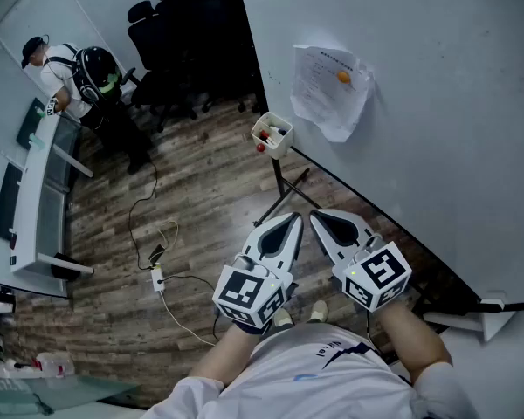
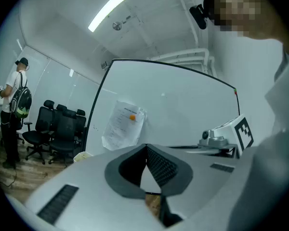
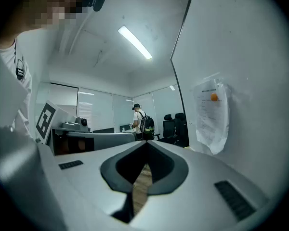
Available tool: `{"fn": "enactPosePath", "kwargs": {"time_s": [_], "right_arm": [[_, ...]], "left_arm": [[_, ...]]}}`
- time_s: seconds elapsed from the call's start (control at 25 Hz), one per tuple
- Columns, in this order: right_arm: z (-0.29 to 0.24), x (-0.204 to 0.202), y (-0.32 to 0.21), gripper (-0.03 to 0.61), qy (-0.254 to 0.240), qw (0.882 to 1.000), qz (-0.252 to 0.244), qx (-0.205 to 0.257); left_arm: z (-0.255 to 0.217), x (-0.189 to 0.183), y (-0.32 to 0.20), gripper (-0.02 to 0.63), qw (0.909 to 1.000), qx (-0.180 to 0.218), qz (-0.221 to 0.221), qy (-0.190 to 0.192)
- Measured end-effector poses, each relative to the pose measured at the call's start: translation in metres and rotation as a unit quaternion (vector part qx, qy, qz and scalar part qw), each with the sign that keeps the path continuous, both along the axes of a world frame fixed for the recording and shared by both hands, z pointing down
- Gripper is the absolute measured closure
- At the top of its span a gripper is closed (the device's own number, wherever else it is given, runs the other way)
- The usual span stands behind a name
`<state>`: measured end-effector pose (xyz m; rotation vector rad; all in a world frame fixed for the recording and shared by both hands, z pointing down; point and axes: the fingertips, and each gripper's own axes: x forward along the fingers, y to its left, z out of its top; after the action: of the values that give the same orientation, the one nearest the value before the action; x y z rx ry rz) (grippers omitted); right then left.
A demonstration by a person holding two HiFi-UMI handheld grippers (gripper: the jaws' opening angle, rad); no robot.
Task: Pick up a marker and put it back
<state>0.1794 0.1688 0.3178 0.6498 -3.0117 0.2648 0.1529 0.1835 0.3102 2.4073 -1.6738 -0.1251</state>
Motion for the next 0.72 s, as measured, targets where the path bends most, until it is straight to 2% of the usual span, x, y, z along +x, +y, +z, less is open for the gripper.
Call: {"fn": "enactPosePath", "kwargs": {"time_s": [0.4, 0.72], "right_arm": [[0.000, 0.004, 0.000, 0.566, 0.003, 1.000, -0.014, 0.000], [0.003, 0.011, -0.010, 0.566, -0.005, 1.000, -0.021, 0.002]], "left_arm": [[0.003, 0.005, -0.003, 0.603, 1.0000, -0.004, -0.004, -0.002], [0.012, -0.001, -0.009, 0.603, 0.9993, -0.012, -0.031, -0.015]]}}
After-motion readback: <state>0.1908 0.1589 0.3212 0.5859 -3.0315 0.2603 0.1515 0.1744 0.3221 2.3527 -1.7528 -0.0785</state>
